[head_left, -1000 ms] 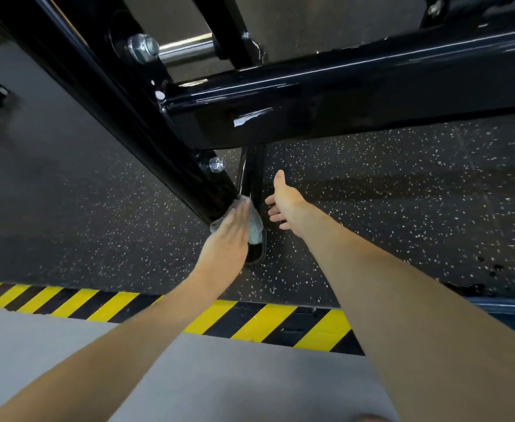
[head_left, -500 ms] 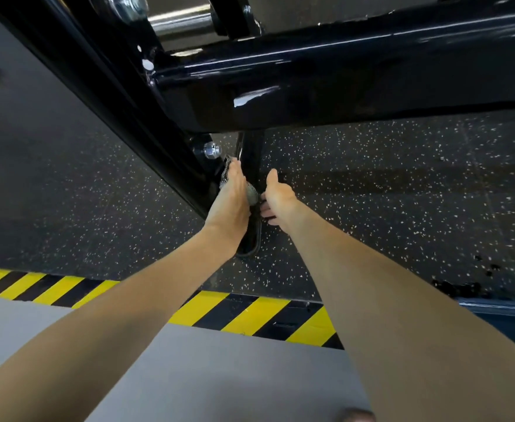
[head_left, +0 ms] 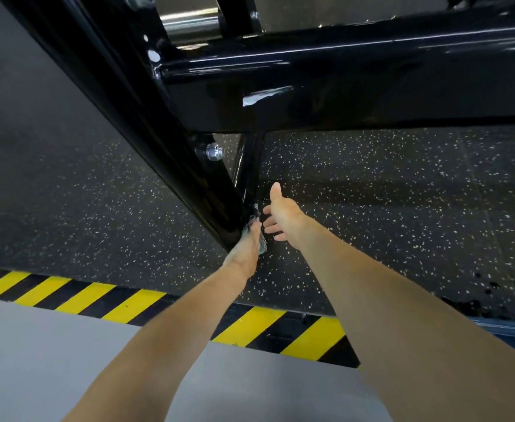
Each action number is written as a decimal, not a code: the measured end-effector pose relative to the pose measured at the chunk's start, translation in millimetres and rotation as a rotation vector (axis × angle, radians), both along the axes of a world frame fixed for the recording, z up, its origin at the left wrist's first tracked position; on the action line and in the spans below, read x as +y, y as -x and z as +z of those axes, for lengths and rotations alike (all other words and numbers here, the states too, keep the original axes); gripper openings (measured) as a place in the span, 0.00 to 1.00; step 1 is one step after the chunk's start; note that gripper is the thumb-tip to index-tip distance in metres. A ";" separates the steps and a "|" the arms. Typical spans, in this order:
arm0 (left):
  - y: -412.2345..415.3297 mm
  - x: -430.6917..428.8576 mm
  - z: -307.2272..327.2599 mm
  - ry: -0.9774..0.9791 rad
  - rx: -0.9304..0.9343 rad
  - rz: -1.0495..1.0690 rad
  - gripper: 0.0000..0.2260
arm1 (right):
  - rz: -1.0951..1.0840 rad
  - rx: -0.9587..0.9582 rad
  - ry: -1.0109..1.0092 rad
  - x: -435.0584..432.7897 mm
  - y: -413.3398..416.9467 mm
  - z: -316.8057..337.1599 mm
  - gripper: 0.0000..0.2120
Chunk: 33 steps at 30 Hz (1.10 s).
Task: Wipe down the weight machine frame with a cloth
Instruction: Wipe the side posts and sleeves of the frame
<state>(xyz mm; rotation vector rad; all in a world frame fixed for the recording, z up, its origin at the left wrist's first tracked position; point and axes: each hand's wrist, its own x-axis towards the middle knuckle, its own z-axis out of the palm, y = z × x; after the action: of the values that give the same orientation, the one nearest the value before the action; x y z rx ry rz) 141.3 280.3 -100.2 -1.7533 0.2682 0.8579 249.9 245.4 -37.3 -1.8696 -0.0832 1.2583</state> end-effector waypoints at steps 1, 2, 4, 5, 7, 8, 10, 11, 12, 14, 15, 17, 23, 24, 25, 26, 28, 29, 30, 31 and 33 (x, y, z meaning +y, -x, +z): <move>1.9 1.7 3.2 0.019 -0.014 -0.017 0.30 | 0.014 0.008 0.005 -0.4 1.6 1.6 0.36; 5.3 3.4 6.2 0.048 -0.019 -0.039 0.29 | 0.024 0.010 0.009 -1.4 2.7 4.3 0.36; 18.6 8.6 10.1 0.101 -0.025 -0.136 0.29 | 0.033 0.013 0.011 -2.0 3.6 8.2 0.34; 27.5 11.7 13.8 0.122 -0.033 -0.195 0.28 | 0.029 0.012 0.012 -2.6 4.9 9.4 0.32; 41.5 21.8 27.7 0.143 -0.088 -0.289 0.27 | 0.035 0.026 0.001 -4.9 10.5 12.4 0.29; 44.2 27.6 38.8 0.155 -0.177 -0.328 0.26 | 0.042 0.040 -0.002 -6.1 13.7 12.6 0.28; 43.0 37.5 66.8 0.143 -0.429 -0.410 0.24 | 0.045 0.049 0.013 -9.9 18.2 14.8 0.28; 42.3 42.3 79.6 0.139 -0.546 -0.428 0.22 | 0.041 0.041 0.022 -12.0 18.9 17.0 0.28; 42.7 47.9 90.8 0.137 -0.652 -0.443 0.21 | 0.033 0.032 0.025 -13.8 18.4 19.2 0.28; 49.8 58.8 107.9 0.145 -0.871 -0.485 0.22 | 0.008 0.016 0.018 -16.1 16.6 23.7 0.28; 55.6 63.8 110.3 0.176 -0.985 -0.502 0.23 | 0.004 0.004 0.013 -16.2 16.2 25.7 0.28; 63.4 66.1 98.8 0.305 -1.274 -0.512 0.25 | 0.011 0.009 -0.008 -13.8 16.1 29.6 0.28; 26.3 15.7 59.9 1.007 -2.054 0.086 0.26 | -0.026 0.047 -0.118 1.2 30.6 36.1 0.31; 22.4 6.6 59.4 1.200 -2.155 0.358 0.27 | -0.015 0.045 -0.128 2.7 32.4 34.7 0.32; 20.7 -0.7 55.7 1.352 -2.174 0.618 0.30 | -0.001 0.037 -0.128 3.0 33.7 33.3 0.32; 20.8 -5.6 46.9 1.418 -2.161 0.786 0.33 | 0.010 0.024 -0.121 2.8 33.8 32.1 0.33; 21.0 -10.6 25.8 1.410 -2.108 0.933 0.37 | 0.025 0.001 -0.112 2.5 32.8 30.9 0.33; 20.1 -11.7 18.6 1.409 -2.087 0.989 0.38 | 0.031 -0.007 -0.114 3.0 31.6 31.0 0.33; 18.6 -12.2 11.7 1.432 -2.080 1.076 0.39 | 0.033 -0.011 -0.115 3.6 30.8 30.9 0.33; 17.4 -13.7 6.7 1.452 -2.087 1.160 0.38 | 0.033 -0.012 -0.113 4.1 30.9 31.3 0.34; 19.2 -19.8 -2.8 1.529 -2.061 1.278 0.30 | 0.038 -0.003 -0.108 5.5 34.8 31.7 0.34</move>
<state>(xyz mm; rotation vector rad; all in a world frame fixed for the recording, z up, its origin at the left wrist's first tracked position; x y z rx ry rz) 122.1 260.5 -103.0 -3.0236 -2.2129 -1.2670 215.1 250.9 -5.6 -1.7847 -0.1854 1.2517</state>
